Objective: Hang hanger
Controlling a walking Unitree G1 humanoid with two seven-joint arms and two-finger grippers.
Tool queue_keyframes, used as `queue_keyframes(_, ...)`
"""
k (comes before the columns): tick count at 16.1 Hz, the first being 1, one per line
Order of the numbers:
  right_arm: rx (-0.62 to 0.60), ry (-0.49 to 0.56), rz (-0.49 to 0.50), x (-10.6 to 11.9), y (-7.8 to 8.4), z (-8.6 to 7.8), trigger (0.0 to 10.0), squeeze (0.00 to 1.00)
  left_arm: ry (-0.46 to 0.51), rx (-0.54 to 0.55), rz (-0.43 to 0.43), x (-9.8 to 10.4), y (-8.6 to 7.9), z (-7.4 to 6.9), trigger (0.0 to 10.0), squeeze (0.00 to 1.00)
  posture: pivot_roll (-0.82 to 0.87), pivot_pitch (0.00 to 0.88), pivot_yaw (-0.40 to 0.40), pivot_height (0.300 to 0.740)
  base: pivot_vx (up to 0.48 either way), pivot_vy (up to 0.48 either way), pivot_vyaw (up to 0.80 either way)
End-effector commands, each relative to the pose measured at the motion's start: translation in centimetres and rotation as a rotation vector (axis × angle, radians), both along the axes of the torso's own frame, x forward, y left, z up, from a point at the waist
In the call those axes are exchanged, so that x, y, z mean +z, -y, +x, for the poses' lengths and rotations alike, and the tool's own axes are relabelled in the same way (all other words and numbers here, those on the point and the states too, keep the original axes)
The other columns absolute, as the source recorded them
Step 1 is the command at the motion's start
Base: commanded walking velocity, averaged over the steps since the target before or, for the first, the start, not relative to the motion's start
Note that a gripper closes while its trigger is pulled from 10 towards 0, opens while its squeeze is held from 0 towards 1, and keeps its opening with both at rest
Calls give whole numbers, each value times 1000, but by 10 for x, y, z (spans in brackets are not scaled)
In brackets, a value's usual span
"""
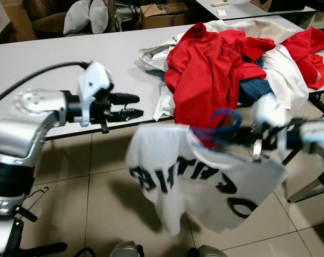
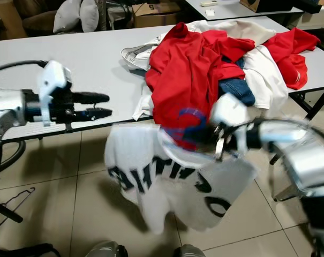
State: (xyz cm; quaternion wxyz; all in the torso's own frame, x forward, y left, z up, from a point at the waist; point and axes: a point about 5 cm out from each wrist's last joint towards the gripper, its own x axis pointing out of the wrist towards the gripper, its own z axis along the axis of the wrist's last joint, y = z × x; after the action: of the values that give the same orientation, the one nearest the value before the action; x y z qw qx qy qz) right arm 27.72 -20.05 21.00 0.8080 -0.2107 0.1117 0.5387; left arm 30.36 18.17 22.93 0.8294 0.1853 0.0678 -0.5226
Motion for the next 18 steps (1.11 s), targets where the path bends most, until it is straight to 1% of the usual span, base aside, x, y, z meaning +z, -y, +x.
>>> queue_keyframes(1, -7, 36, 24, 11, 5, 2, 10000, 0, -15, 33, -10, -4, -4, -3, 10000, 0, -72, 0, 41, 740, 0, 0, 0)
queue_keyframes(2, -41, 30, 34, 10, 6, 3, 10000, 0, -18, 106, -29, -10, -7, -2, 10000, 0, -72, 0, 41, 740, 0, 0, 0)
queue_keyframes(3, -81, 16, 45, 7, 5, 4, 10000, 0, -19, 165, -70, -15, -9, -1, 10000, 0, -68, 0, 38, 740, 0, 0, 0)
queue_keyframes(4, -161, -23, 85, -5, 1, 3, 10000, 0, -34, 308, -140, -30, -12, 0, 10000, 0, -65, 0, 37, 740, 0, 0, 0)
queue_keyframes(5, -198, -43, 108, -12, -3, 1, 10000, 0, -41, 366, -162, -37, -13, -2, 10000, 0, -60, 0, 35, 740, 0, 0, 0)
queue_keyframes(6, -274, -94, 164, -30, -11, -6, 10000, 0, -53, 470, -161, -55, -13, -8, 10000, 0, -59, 0, 35, 740, 0, 0, 0)
queue_keyframes(7, -336, -103, 155, -53, -20, -17, 10000, 0, -65, 552, -175, -69, -12, -15, 10000, 0, -63, 0, 39, 740, 0, 0, 0)
queue_keyframes(8, -399, -95, 156, -70, -30, -26, 10000, 0, -77, 641, -194, -80, -14, -19, 10000, 0, -66, 0, 41, 740, 0, 0, 0)
queue_keyframes(9, -454, -91, 165, -80, -37, -31, 10000, 0, -96, 690, -213, -86, -15, -22, 10000, 0, -64, 0, 42, 740, 0, 0, 800)
queue_keyframes(10, -495, -89, 172, -86, -39, -35, 10000, 0, -99, 713, -235, -88, -15, -24, 10000, 0, -59, 0, 42, 740, 0, 0, 800)
queue_keyframes(11, -579, -90, 211, -92, -41, -40, 10000, 0, -105, 750, -275, -91, -14, -27, 10000, 0, -57, 0, 45, 740, 0, 0, 800)
queue_keyframes(12, -634, -89, 240, -94, -41, -42, 10000, 0, -108, 767, -292, -93, -14, -29, 10000, 0, -57, 0, 45, 740, 0, 0, 800)
queue_keyframes(13, -731, -70, 250, -99, -37, -47, 10000, 0, -110, 761, -277, -98, -10, -36, 10000, 0, -52, 0, 48, 740, 0, 0, 800)
queue_keyframes(15, -854, -77, 249, -111, -37, -56, 10000, 0, -127, 799, -245, -110, -9, -44, 10000, 0, -24, 0, 49, 740, 0, 0, 800)
queue_keyframes(16, -884, -95, 230, -120, -38, -61, 10000, 0, -119, 837, -210, -117, -12, -53, 10000, 0, -5, 0, 42, 740, 0, 0, 800)
queue_keyframes(17, -894, -105, 223, -123, -37, -63, 10000, 0, -106, 855, -196, -118, -14, -57, 10000, 0, 1, 0, 42, 740, 0, 0, 800)
queue_keyframes(18, -895, -112, 213, -125, -37, -65, 10000, 0, -123, 841, -213, -118, -14, -60, 10000, 0, 2, 0, 41, 740, 0, 0, 800)
